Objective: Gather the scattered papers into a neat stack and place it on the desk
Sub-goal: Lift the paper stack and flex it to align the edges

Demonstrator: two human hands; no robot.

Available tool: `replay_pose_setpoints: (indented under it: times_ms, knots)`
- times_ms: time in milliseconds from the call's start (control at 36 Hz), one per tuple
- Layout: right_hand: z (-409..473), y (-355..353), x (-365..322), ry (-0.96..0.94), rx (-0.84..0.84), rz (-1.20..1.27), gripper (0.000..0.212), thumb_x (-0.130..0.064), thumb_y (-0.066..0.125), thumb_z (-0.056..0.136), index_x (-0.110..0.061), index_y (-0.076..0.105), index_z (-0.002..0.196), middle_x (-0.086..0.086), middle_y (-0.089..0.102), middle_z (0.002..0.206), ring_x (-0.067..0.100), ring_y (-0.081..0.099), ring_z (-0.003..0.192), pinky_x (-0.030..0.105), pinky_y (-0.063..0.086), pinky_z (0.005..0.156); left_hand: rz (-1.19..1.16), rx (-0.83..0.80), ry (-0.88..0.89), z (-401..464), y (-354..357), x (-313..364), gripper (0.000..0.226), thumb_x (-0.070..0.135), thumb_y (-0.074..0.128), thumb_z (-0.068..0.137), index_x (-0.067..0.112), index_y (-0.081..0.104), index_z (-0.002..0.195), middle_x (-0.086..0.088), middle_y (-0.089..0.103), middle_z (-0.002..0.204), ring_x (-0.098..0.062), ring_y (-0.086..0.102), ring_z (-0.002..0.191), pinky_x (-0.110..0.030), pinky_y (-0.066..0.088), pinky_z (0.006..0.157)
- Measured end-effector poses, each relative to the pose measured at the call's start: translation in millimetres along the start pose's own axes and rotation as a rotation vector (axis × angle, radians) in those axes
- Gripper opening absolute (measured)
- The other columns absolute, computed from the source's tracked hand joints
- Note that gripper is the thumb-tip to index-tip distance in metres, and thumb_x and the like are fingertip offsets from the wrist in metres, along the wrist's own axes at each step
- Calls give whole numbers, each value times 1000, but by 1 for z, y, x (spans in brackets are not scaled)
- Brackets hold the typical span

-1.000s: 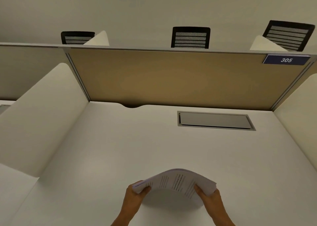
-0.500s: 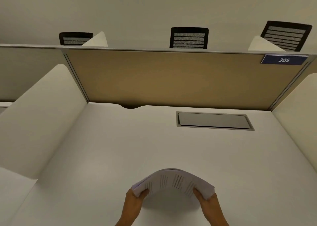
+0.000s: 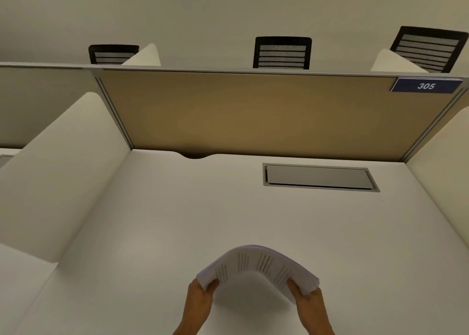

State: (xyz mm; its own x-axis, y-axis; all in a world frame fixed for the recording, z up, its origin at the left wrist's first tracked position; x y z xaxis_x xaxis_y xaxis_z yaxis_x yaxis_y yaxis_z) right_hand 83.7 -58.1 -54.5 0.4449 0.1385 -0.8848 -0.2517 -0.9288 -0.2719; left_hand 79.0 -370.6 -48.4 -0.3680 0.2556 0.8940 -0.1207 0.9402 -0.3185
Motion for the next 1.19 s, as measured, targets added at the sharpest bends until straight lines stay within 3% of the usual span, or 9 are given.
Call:
replay_pose_setpoints:
  times_ms: [111, 278, 500, 583, 694, 861, 1000, 1083, 1194]
  knots:
    - [4, 4, 9, -14, -54, -123, 19, -12, 74, 88, -8, 71, 107, -9, 71, 81, 7, 65, 74, 21, 50, 64, 52, 38, -95, 0, -2, -12, 26, 1, 66, 88, 5, 71, 113, -5, 74, 101, -21, 68, 94, -35, 54, 85]
    - [11, 11, 31, 40, -124, -255, 41, -11, 73, 88, -7, 65, 128, 8, 67, 111, 29, 63, 116, 28, 43, 91, 196, -37, -243, 0, -1, -37, 25, 5, 67, 86, 2, 67, 111, -16, 72, 104, -29, 67, 94, -33, 52, 82]
    - [15, 10, 40, 112, -133, -349, 46, -24, 67, 93, -6, 58, 134, 17, 68, 121, 33, 64, 113, 28, 44, 86, 315, -48, -186, 5, -4, -33, 26, 9, 60, 92, 1, 65, 117, -17, 71, 109, -30, 67, 99, -35, 52, 84]
    - [16, 5, 33, 120, -110, -388, 34, -28, 67, 94, -1, 64, 114, 22, 72, 104, 36, 69, 99, 34, 48, 71, 371, 1, -157, 6, -11, -26, 26, 13, 60, 93, 3, 66, 117, -15, 73, 105, -29, 69, 96, -31, 51, 78]
    - [20, -6, 15, 48, -95, -464, 24, -28, 68, 93, -10, 60, 80, -1, 59, 64, 20, 61, 63, 27, 39, 52, 320, -36, -59, 8, -12, -13, 31, 4, 62, 91, 10, 69, 121, -9, 74, 109, -23, 69, 101, -34, 54, 88]
    - [24, -16, -34, -137, -246, -623, 11, -27, 64, 95, -21, 66, 86, -16, 62, 71, -6, 57, 64, 7, 46, 52, 246, -180, -121, 16, -12, -7, 20, 8, 63, 91, 7, 72, 109, -6, 76, 104, -20, 71, 97, -34, 56, 88]
    - [26, -24, -97, -228, -435, -811, 21, -28, 63, 94, -34, 62, 74, -14, 65, 76, -2, 60, 66, 9, 43, 54, -61, -169, -186, 23, -22, 5, 44, 1, 70, 86, 12, 53, 125, -12, 73, 113, -22, 74, 94, -47, 60, 87]
    - [28, -29, -134, -249, -480, -871, 17, -24, 61, 92, -19, 71, 78, 0, 74, 84, 17, 70, 75, 21, 46, 61, -154, -71, -217, 31, -30, 19, 71, 6, 74, 84, 24, 33, 139, -16, 63, 119, -29, 68, 102, -44, 60, 81]
    - [22, -28, -185, -321, -551, -940, 21, -23, 59, 92, -35, 67, 76, -12, 71, 83, 4, 68, 72, 16, 48, 59, -133, -65, -50, 43, -33, 57, 81, 6, 80, 78, 29, 32, 139, -9, 55, 134, -28, 67, 106, -29, 59, 76]
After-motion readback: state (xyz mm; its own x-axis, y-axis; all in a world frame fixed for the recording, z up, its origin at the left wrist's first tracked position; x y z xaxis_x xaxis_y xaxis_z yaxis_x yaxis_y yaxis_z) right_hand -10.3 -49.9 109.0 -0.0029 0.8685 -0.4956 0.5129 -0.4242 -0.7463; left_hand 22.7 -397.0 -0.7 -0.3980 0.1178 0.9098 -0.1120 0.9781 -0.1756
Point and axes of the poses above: each hand's wrist, its own z-axis towards the middle knuckle, its own y-axis out of the palm, x = y × z, the point moved 7 cm from there along z, towards the middle knuckle
